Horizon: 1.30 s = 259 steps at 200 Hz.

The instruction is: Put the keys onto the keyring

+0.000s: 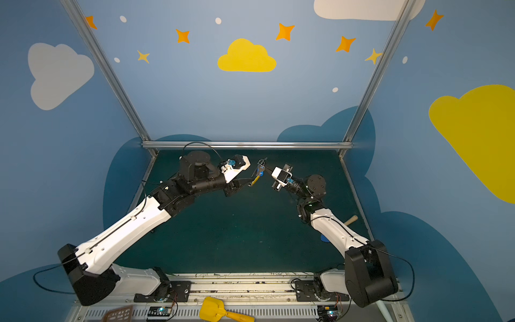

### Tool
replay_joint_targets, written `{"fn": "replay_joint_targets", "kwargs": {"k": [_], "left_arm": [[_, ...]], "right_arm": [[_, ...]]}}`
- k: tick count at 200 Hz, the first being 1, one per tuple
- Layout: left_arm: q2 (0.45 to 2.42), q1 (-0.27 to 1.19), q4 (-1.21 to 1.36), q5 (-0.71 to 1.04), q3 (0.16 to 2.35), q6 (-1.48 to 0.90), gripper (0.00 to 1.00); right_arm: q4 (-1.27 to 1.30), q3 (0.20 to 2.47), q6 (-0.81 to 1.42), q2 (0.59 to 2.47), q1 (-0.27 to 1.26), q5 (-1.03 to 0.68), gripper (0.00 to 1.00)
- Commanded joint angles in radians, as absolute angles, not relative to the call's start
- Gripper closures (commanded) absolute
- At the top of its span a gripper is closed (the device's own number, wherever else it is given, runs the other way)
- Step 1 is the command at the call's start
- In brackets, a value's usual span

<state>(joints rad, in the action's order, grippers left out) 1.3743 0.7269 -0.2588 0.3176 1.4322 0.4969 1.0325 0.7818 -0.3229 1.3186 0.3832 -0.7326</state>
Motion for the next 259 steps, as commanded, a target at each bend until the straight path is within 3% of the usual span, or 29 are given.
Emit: {"fn": "replay_joint_targets", "kwargs": {"k": [1,87,130,222,259], "left_arm": [[1.381,0.712,-0.243,0.282,1.471,0.502,0.54],[1.327,0.628,-0.198,0.489,1.384,0.657,0.61],[1.317,0.586,-0.268,0.619,1.416,0.708,0.54],[1.306,0.582,-0.374,0.632,1.464,0.757,0.46],[1.352,0.580,-0.338,0.626,1.459,0.733,0.60]], "right_arm": [[1.082,0.784,-0.281,1.298,0.377,-0.795,1.00],[0.910,0.796,-0.242,1.215,0.369,-0.948,1.00],[0.875,0.793,-0.246,1.203,0.366,-0.940,1.00],[0.894,0.825,-0.181,1.253,0.363,-0.960,1.00],[0.970,0.840,-0.090,1.291,0.359,-1.013,1.00]]}}
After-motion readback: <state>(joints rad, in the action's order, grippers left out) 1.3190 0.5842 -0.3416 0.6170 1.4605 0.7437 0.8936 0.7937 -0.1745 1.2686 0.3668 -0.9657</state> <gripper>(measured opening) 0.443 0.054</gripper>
